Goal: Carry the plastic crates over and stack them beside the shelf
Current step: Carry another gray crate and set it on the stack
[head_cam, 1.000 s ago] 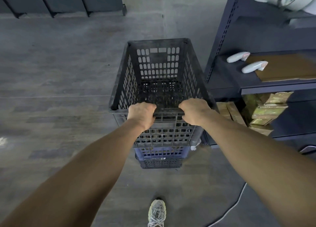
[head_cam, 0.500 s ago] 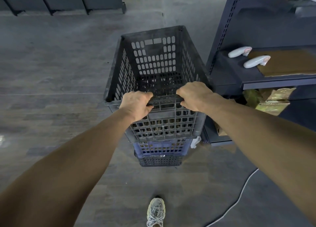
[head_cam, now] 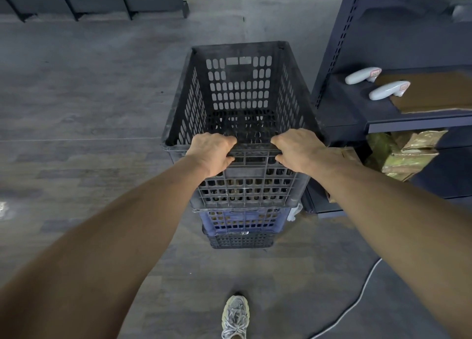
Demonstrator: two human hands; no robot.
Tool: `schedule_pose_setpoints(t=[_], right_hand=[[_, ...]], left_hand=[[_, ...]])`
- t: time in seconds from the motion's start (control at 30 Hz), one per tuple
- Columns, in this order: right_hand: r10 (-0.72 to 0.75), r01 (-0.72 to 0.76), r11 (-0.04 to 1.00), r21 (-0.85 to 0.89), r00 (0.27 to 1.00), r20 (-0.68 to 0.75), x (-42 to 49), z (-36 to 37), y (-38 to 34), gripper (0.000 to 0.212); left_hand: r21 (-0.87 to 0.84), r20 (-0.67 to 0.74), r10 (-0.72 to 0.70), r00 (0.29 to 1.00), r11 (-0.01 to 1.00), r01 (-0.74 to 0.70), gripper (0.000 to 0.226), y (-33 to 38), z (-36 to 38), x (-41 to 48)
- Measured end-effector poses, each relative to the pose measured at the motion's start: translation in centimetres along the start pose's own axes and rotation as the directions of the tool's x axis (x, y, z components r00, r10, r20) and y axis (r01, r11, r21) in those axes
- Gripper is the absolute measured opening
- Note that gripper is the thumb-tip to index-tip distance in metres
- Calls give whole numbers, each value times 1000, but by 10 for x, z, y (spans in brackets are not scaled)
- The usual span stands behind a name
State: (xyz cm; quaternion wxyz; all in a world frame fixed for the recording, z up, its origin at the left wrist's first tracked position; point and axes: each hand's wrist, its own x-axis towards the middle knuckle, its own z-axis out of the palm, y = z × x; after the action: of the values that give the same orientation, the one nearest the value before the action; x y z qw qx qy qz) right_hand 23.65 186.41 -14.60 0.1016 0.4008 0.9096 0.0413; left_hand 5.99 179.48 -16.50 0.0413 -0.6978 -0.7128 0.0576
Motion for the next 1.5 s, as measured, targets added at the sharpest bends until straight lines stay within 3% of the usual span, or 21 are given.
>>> schedule_pose_setpoints(t=[0.37,0.63,0.87,1.1,1.3,1.5], right_hand=[[62,-64,997,41,997,45,1,1,-4,25],[110,-114,991,77,993,48,3,6,-10,32],[95,-99,990,102,994,47,-3,-7,-15,38],[111,-111,985,133,994,4,-39,-28,-15,39],[243,-257,951,172,965,98,-100,-38,12,46],[459,-493,832,253,869,183,-169,-33,51,45]], left_hand=[[14,78,-10,997,1000,9,29,2,-3,3],[-42,47,-90,995,995,92,26,8,-3,-1],[-37,214,-148,966,987,159,50,18,-26,4],[-24,133,-176,975,983,181,42,47,-50,-14],[9,54,-78,996,997,77,34,102,-82,-23],[39,48,139,989,989,-141,36,180,-106,-26]])
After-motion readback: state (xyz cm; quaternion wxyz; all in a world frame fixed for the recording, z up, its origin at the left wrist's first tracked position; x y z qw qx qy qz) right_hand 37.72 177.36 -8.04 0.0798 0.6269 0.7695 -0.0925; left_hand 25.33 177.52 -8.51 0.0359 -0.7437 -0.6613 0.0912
